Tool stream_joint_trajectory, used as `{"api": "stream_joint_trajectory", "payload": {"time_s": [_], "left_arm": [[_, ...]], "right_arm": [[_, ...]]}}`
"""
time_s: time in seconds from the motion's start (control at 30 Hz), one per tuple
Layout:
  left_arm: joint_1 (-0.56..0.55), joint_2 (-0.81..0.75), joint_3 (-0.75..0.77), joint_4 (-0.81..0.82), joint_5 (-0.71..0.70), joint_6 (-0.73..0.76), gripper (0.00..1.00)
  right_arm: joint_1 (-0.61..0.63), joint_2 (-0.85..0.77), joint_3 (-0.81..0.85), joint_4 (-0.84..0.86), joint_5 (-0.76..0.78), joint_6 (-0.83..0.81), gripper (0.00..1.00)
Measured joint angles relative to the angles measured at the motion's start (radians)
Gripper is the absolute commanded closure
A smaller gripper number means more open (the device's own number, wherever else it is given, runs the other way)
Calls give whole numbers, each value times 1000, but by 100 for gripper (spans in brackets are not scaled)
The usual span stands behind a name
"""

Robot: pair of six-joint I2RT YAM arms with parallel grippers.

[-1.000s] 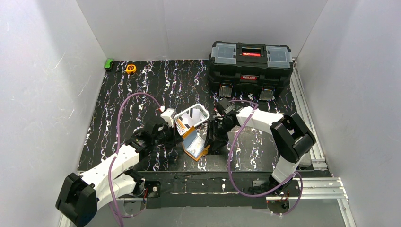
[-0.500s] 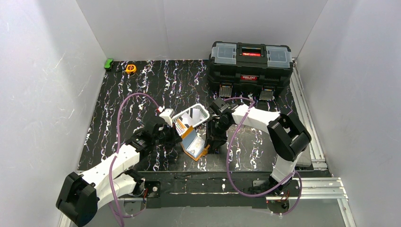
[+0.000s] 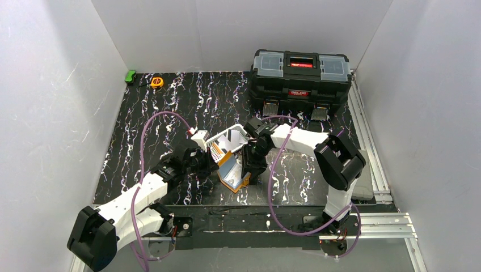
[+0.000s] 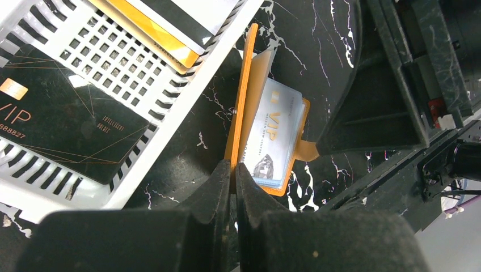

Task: Put the credit cards into the card holder
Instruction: Close the card holder at the center of the board.

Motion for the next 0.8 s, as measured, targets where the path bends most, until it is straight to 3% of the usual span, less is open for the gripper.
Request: {"api": "stream_joint_trajectory", "payload": {"time_s": [0.27, 0.57, 0.8], "left_arm": [[0, 0, 0, 0, 0, -3, 100], [0, -3, 0, 1, 1, -2, 100], [0, -10, 0, 1, 2, -2, 100]], "right_arm": [[16, 10, 3, -14, 0, -17, 59], [16, 10, 3, -27, 6, -23, 75], [16, 5, -11, -31, 12, -36, 80]]}}
